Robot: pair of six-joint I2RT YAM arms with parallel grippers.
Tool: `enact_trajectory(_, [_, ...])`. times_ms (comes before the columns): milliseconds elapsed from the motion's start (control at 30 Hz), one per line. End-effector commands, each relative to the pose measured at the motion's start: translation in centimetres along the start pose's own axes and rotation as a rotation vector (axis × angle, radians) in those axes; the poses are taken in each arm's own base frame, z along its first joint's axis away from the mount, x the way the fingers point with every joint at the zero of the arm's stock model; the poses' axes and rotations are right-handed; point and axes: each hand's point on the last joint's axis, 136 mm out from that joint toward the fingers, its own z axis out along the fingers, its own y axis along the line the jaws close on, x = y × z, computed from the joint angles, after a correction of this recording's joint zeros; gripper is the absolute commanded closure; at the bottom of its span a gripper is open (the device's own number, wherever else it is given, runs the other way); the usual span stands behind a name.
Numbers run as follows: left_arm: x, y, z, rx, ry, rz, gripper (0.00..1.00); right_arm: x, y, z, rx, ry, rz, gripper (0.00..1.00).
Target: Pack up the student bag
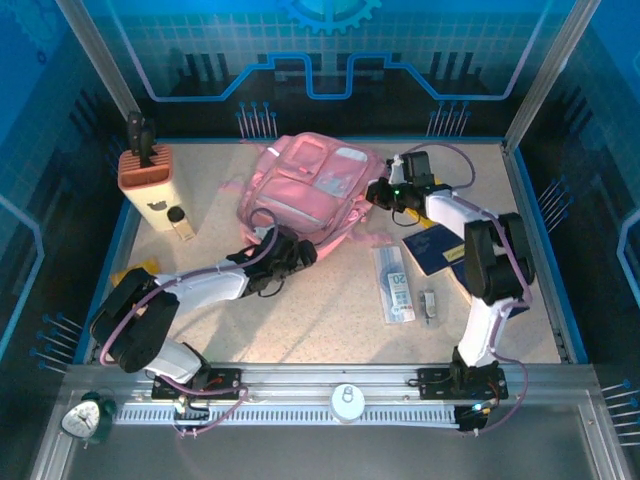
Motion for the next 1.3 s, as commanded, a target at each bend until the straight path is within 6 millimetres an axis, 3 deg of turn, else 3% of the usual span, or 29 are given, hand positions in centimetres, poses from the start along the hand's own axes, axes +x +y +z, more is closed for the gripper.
enact_trajectory(0, [-2.7, 1.5, -0.6, -0.024, -0.072, 0.047, 0.16, 0.3, 5.6, -4.2, -0.081, -0.079, -0.097, 1.00])
enact_trajectory(133, [-4.6, 2.5, -0.8, -0.049, -0.092, 0.040, 0.18, 3.8, 6.0, -6.1, -0.043, -0.101, -0.092, 1.00])
enact_trajectory(333, [-6.1, 1.6, -0.6, -0.013, -0.084, 0.079, 0.20, 7.5, 4.5, -6.7, -0.010, -0.138, -0.027, 1.00])
enact_trajectory(500, [-7.6, 1.3, -2.0, -0.033, -0.086, 0.110, 0.20, 8.6, 3.3, -6.4, 0.012, -0.140, 0.044, 1.00])
enact_trajectory(633, [-7.3, 0.4, -4.1, 0.010, -0.066, 0.115, 0.20, 8.7, 3.5, -6.9, 0.010, -0.182, 0.076, 1.00])
enact_trajectory(767, [-5.5, -0.3, -6.0, 0.064, -0.029, 0.106, 0.22, 9.2, 3.6, -6.8, 0.013, -0.171, 0.098, 1.00])
enact_trajectory(967, [-0.6, -3.5, -8.0, 0.159, 0.009, 0.204, 0.31, 9.7, 4.0, -7.2, 0.002, -0.169, 0.133, 1.00])
enact_trajectory(1267, [5.3, -10.5, -6.8, 0.340, 0.043, 0.265, 0.43, 10.2, 4.5, -7.1, -0.007, -0.166, 0.159, 1.00])
